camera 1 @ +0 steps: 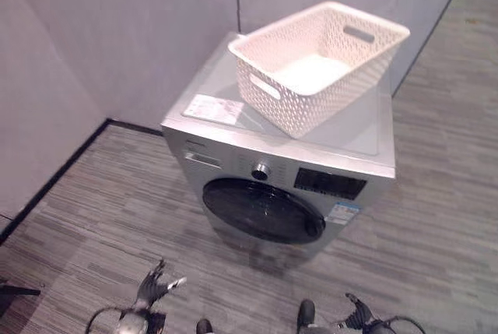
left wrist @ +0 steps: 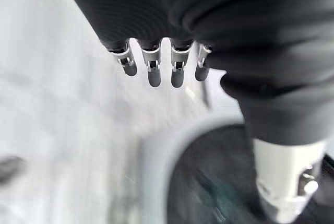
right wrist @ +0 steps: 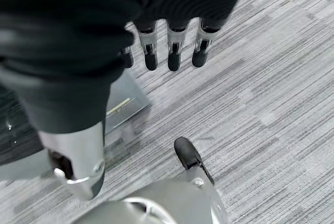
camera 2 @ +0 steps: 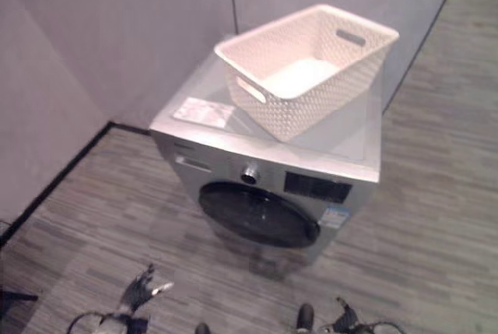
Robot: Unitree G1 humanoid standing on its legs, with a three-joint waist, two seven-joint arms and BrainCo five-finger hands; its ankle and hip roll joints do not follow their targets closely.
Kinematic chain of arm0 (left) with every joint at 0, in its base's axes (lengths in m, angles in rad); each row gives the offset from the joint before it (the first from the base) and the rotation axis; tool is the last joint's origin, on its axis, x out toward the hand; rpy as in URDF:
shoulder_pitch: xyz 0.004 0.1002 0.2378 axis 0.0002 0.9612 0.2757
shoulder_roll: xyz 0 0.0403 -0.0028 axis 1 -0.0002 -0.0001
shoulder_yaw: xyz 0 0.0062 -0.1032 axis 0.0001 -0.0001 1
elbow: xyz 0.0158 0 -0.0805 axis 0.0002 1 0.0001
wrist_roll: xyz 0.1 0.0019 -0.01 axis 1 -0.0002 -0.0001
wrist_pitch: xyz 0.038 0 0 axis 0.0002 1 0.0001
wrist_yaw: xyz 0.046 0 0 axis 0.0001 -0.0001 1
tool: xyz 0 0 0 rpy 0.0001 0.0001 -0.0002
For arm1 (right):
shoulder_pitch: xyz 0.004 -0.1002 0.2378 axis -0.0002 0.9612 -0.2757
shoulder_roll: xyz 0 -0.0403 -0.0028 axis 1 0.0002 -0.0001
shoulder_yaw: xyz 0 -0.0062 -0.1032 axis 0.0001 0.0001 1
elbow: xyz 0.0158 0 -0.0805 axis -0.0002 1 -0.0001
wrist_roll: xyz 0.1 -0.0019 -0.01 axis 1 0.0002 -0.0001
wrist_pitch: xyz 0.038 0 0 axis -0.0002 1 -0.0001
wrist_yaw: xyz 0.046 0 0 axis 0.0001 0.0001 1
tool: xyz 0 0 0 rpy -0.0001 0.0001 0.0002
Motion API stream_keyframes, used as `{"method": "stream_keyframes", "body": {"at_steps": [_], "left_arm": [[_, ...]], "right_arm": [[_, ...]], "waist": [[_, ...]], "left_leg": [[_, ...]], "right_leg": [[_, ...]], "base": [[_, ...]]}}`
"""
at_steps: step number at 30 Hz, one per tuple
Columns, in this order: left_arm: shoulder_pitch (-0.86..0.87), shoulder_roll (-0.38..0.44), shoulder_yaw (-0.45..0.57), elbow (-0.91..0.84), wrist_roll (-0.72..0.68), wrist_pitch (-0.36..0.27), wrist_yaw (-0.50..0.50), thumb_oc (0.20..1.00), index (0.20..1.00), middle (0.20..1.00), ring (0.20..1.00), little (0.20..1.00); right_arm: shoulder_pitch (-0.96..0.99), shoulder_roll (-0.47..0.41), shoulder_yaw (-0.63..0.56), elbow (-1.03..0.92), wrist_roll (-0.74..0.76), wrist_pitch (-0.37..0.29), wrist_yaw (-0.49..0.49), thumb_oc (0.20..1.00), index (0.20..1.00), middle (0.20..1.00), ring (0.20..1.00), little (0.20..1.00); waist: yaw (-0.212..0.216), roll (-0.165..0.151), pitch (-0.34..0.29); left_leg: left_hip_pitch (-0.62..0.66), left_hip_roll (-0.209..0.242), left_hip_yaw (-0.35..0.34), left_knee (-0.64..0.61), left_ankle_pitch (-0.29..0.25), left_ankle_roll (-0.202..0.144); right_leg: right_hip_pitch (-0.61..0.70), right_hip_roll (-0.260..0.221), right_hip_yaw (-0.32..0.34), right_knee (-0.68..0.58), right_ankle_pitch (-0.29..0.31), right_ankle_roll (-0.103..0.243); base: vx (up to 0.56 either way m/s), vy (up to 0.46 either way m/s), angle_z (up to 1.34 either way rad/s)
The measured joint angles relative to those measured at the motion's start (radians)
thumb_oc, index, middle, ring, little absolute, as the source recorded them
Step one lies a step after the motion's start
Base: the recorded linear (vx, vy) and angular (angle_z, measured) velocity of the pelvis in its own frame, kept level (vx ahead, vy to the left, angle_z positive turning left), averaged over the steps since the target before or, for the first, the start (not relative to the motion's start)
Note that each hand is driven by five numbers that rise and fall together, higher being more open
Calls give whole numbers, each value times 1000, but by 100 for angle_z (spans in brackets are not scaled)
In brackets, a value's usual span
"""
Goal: Grab the laundry basket,head to the washer,open it,put in the laundry and shut it.
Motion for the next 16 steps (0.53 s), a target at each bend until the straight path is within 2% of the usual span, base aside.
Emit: {"method": "stream_keyframes", "body": {"at_steps": [2, 3, 5, 7, 13, 16], "left_arm": [[-1, -38, 69, 93, -1, 24, 17, 1000, 1000, 1000, 1000, 1000], [9, -60, 96, 127, -2, 41, 28, 1000, 1000, 1000, 1000, 1000], [35, -74, 97, 131, -3, 48, 27, 1000, 1000, 1000, 1000, 1000], [33, -121, 134, 187, -9, 64, 36, 1000, 1000, 1000, 1000, 1000], [36, -156, 48, 150, -9, 78, 30, 1000, 1000, 1000, 1000, 1000], [26, -160, 48, 124, -10, 78, 28, 1000, 1000, 1000, 1000, 1000]], "right_arm": [[15, 19, -28, 42, 5, 2, 0, 1000, 1000, 1000, 1000, 1000], [35, 36, -41, 77, 22, 5, -2, 1000, 1000, 1000, 1000, 1000], [45, 41, -47, 97, 23, 6, -2, 1000, 1000, 1000, 1000, 1000], [47, 62, -75, 146, 32, 21, -4, 1000, 1000, 1000, 1000, 1000], [47, 61, -55, 151, 41, 41, -1, 1000, 1000, 1000, 1000, 1000], [41, 58, -53, 145, 41, 45, -2, 1000, 1000, 1000, 1000, 1000]], "waist": [[-3, -3, -16], [11, -8, -27], [24, -15, -28], [30, -18, -37], [38, -15, -39], [38, -11, -42]], "left_leg": [[2, -7, -30, 0, 0, 0], [12, -12, -39, 0, 0, 1], [17, -16, -40, 0, -2, 3], [19, -23, -67, 0, -1, 4], [20, -28, -90, 1, 0, 6], [19, -30, -90, 0, 0, 6]], "right_leg": [[24, -7, -24, 0, -7, 9], [40, -13, -35, 0, -12, 14], [50, -20, -36, 0, -12, 15], [66, -25, -59, 0, -16, 20], [87, -32, -83, 0, -20, 24], [87, -34, -85, 0, -20, 24]], "base": [[28, 23, 44], [42, 24, 26], [51, 31, 14], [24, 17, 26], [21, 17, 13], [4, 1, 1]]}}
